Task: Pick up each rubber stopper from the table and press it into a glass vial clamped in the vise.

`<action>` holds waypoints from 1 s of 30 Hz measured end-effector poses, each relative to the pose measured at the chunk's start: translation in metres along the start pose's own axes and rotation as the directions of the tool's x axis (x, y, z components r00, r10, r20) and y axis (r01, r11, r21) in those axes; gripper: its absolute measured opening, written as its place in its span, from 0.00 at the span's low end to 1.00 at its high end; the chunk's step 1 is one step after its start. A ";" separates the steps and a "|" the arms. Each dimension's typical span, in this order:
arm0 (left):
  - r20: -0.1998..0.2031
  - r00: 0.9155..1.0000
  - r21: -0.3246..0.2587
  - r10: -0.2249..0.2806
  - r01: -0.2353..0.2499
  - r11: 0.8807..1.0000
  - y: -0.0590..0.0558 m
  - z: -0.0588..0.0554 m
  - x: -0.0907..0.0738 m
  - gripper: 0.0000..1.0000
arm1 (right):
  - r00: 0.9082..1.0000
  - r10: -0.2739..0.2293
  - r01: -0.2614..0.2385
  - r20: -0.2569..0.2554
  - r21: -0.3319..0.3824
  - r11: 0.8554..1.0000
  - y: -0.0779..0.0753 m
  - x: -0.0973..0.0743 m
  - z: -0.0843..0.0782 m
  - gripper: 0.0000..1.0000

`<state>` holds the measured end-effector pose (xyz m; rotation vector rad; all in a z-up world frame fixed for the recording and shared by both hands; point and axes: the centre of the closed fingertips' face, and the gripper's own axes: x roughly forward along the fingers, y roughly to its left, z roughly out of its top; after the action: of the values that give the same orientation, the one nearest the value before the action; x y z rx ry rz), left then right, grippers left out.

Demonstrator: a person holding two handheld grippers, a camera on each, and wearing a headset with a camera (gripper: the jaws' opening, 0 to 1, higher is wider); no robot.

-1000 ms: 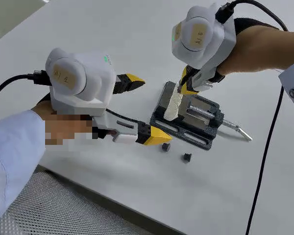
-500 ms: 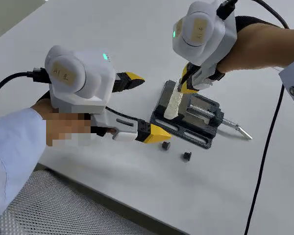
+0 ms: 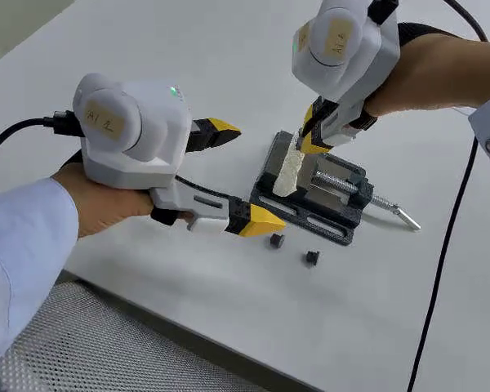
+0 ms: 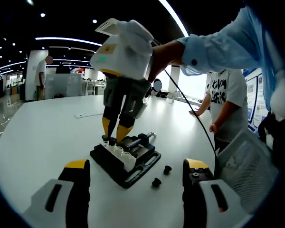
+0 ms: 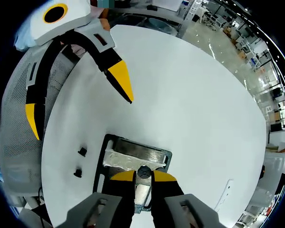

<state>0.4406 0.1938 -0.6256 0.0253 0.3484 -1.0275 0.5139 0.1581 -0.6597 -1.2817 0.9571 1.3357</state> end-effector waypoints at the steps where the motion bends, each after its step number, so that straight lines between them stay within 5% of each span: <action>1: 0.000 1.000 -0.002 -0.001 0.001 1.000 0.000 0.000 0.000 0.77 | 1.000 0.004 -0.004 0.004 0.002 1.000 0.001 -0.001 0.000 0.09; 30: 0.005 1.000 -0.013 -0.003 0.003 1.000 0.000 0.001 0.000 0.77 | 1.000 -0.004 0.004 0.029 0.014 1.000 -0.007 0.000 0.001 0.07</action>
<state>0.4410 0.1933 -0.6250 0.0103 0.3505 -1.0282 0.5205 0.1601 -0.6592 -1.2496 0.9418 1.3393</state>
